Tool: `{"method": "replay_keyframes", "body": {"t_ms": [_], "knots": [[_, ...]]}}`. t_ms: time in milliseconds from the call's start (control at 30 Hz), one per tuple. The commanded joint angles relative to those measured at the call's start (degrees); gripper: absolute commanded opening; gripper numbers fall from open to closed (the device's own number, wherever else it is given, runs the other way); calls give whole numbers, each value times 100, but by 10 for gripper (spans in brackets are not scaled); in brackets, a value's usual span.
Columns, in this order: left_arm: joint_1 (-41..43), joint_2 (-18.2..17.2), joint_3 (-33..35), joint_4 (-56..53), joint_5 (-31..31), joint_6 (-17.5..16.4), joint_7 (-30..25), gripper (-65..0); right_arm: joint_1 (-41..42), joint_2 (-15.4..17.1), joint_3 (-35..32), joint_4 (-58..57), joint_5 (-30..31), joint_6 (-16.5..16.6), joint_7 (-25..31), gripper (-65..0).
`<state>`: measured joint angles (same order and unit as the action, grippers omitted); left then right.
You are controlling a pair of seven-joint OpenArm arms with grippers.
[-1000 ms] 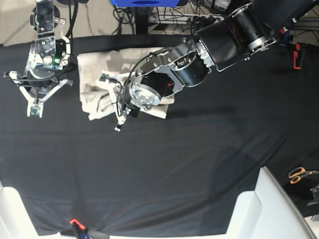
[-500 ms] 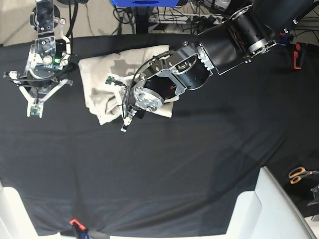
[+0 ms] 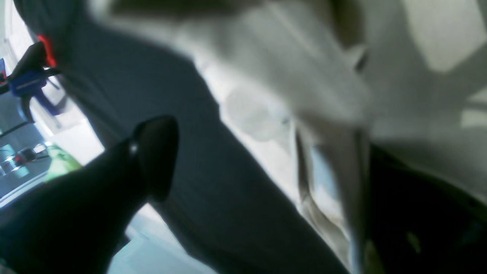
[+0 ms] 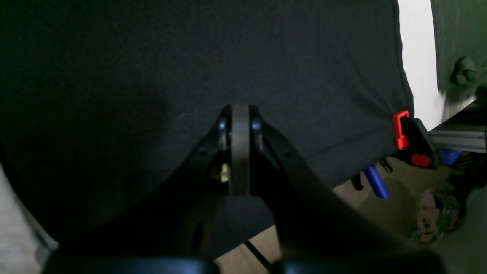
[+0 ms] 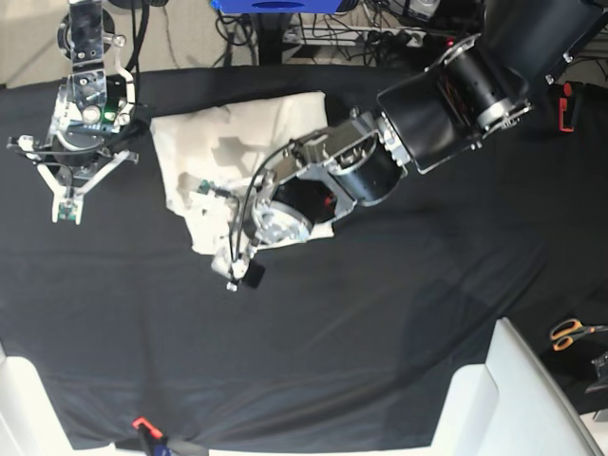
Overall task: Fold the T-shirt properly
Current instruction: 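Drag the shirt with the left gripper and lower it onto the table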
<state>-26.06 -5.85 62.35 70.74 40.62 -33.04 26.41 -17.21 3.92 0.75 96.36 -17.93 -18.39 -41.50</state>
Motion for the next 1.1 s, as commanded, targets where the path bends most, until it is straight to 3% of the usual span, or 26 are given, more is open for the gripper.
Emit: {"method": "replay_keyframes", "body": {"t_ms": [0, 200, 467, 600, 667, 700, 833, 1067], "knots": [[-238, 70, -41, 78, 92, 82, 36, -120, 20, 34, -1, 74, -66, -38, 119, -650], [-554, 88, -50, 78, 57, 82, 36, -122, 20, 34, -9, 74, -66, -38, 119, -650], [-255, 97, -41, 78, 48, 55, 44, -132, 11, 43, -9, 74, -66, -38, 110, -650], [-185, 88, -50, 130, 21, -103, 440, -135, 11, 52, -9, 74, -66, -38, 101, -650], [-176, 97, -50, 289, -207, -630, 677, -135, 11, 43, -9, 74, -66, -38, 101, -650], [-176, 97, -50, 403, -401, -696, 862, -133, 11, 43, -18, 74, -66, -38, 101, -650], [-255, 97, -138, 781, -1332, -696, 1512, -127, 11, 43, -18, 74, -66, -38, 92, -650], [-308, 97, -947, 544, -2510, -696, 1565, -128, 11, 25, -18, 74, -66, -38, 92, -650]]}}
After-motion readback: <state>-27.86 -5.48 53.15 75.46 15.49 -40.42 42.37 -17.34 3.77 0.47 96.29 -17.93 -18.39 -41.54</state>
